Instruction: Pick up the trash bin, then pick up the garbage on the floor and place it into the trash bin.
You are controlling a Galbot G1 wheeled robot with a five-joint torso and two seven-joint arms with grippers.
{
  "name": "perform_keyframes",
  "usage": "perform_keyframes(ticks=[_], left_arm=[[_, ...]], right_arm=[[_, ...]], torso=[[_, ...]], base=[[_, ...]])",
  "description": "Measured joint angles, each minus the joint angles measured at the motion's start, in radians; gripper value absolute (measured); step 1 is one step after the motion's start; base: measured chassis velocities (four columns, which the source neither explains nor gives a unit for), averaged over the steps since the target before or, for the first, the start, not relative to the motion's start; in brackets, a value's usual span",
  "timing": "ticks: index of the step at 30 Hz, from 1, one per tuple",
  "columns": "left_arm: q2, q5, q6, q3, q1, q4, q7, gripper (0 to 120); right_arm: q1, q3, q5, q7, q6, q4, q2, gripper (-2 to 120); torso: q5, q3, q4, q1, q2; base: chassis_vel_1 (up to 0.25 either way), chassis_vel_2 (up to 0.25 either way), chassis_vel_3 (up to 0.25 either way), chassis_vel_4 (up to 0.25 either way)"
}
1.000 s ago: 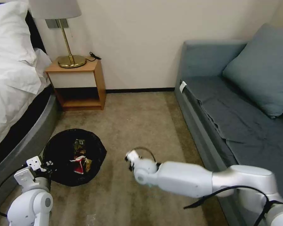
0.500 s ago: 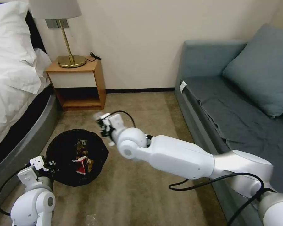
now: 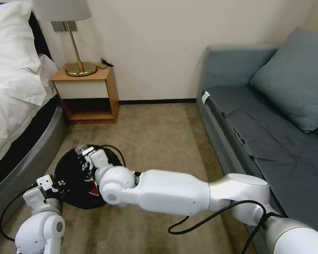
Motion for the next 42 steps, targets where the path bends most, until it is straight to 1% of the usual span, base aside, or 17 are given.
perform_keyframes(ticks=[1, 2, 6, 8, 11, 14, 16, 18, 21, 23, 27, 30, 31, 33, 34, 37, 42], left_arm=[[-0.001, 0.001, 0.0, 0.001, 0.0, 0.0, 0.0, 2], [-0.001, 0.001, 0.0, 0.001, 0.0, 0.0, 0.0, 2], [-0.003, 0.004, 0.001, 0.003, 0.001, -0.001, 0.0, 2], [-0.003, 0.004, 0.001, 0.003, 0.001, -0.001, 0.0, 2], [-0.003, 0.004, 0.002, 0.003, 0.0, -0.002, 0.0, 2], [-0.004, 0.004, 0.002, 0.003, 0.0, -0.002, 0.0, 2], [-0.004, 0.003, 0.002, 0.003, 0.001, -0.003, 0.0, 2], [-0.004, 0.003, 0.002, 0.003, 0.001, -0.003, 0.0, 2], [-0.005, -0.006, 0.002, 0.003, 0.002, -0.003, -0.004, 2], [-0.005, -0.017, 0.002, 0.004, 0.002, -0.001, -0.011, 2], [-0.001, -0.11, 0.015, 0.004, 0.002, 0.017, -0.064, 2], [0.011, -0.299, 0.04, 0.002, -0.007, 0.041, -0.158, 2], [0.011, -0.299, 0.04, 0.002, -0.007, 0.041, -0.158, 2], [0.019, -0.426, 0.046, -0.002, -0.019, 0.069, -0.223, 2], [0.019, -0.426, 0.046, -0.002, -0.019, 0.069, -0.223, 2], [0.03, -0.532, 0.05, -0.01, -0.033, 0.115, -0.299, 2], [0.037, -0.562, 0.064, -0.014, -0.048, 0.165, -0.337, 2]], right_arm=[[-0.001, -0.006, -0.002, -0.003, 0.0, 0.007, -0.008, 22], [-0.001, -0.006, -0.002, -0.003, 0.0, 0.007, -0.008, 22], [-0.002, -0.001, -0.008, -0.009, -0.001, 0.026, -0.021, 40], [-0.002, 0.003, -0.009, -0.01, -0.001, 0.027, -0.021, 43], [0.001, 0.012, -0.009, -0.011, -0.003, 0.029, -0.022, 58], [0.001, 0.014, -0.009, -0.012, -0.005, 0.031, -0.023, 64], [0.002, 0.013, -0.01, -0.013, -0.009, 0.034, -0.025, 76], [0.002, 0.012, -0.01, -0.013, -0.011, 0.035, -0.026, 79], [0.001, 0.012, -0.018, -0.013, -0.011, 0.039, -0.028, 93], [0.001, 0.022, -0.025, -0.012, -0.011, 0.046, -0.033, 98], [0.008, 0.076, -0.06, -0.011, -0.011, 0.081, -0.064, 100], [0.02, 0.119, -0.115, -0.019, -0.005, 0.125, -0.101, 100], [0.02, 0.119, -0.115, -0.019, -0.005, 0.125, -0.101, 100], [0.023, 0.142, -0.127, -0.02, -0.004, 0.166, -0.127, 100], [0.023, 0.142, -0.127, -0.02, -0.004, 0.166, -0.127, 100], [0.017, 0.156, -0.133, -0.017, -0.004, 0.205, -0.157, 100], [-0.006, 0.163, -0.148, -0.015, -0.002, 0.216, -0.173, 100]], torso=[[0.0, 0.0, -0.0002, 0.0, 0.0], [0.0, 0.0, -0.0002, 0.0, 0.0], [0.0001, 0.0, -0.0001, 0.0, 0.0], [0.0001, 0.0, -0.0001, 0.0, 0.0], [0.0002, 0.0, -0.0001, 0.0, 0.0], [0.0002, 0.0, -0.0001, 0.0, 0.0], [0.0002, 0.0, 0.0, 0.0, 0.0], [0.0002, 0.0, -0.0001, 0.0, 0.0], [0.0002, 0.0, 0.0, 0.0, 0.0], [0.0002, 0.0, 0.0001, 0.0, 0.0], [0.0002, 0.0, 0.0, 0.0, 0.0], [0.0003, 0.0, 0.0, 0.0, 0.0], [0.0003, 0.0, 0.0, 0.0, 0.0], [0.0003, 0.0, -0.0003, 0.0, 0.0], [0.0003, 0.0, -0.0003, 0.0, 0.0], [0.0003, 0.0, 0.0, 0.0, 0.0], [0.0003, 0.0, 0.0, 0.0, 0.0]], base=[[0.0, 0.0, 0.0, 0.0], [0.0, 0.0, 0.0, 0.0], [0.0, 0.0, 0.0, 0.0], [0.0, 0.0, 0.0, 0.0], [0.0, 0.0, 0.0, 0.0], [0.0, 0.0, 0.0, 0.0], [0.0, 0.0, 0.0, 0.0], [0.0, 0.0, 0.0, 0.0], [0.0, 0.0, 0.0, 0.0], [0.0, 0.0, 0.0, 0.0], [0.0, 0.0, 0.0, 0.0], [0.0, 0.0, 0.0, 0.0], [0.0, 0.0, 0.0, 0.0], [0.0, 0.0, 0.0, 0.0], [0.0, 0.0, 0.0, 0.0], [0.0, 0.0, 0.0, 0.0], [0.0, 0.0, 0.0, 0.0]])
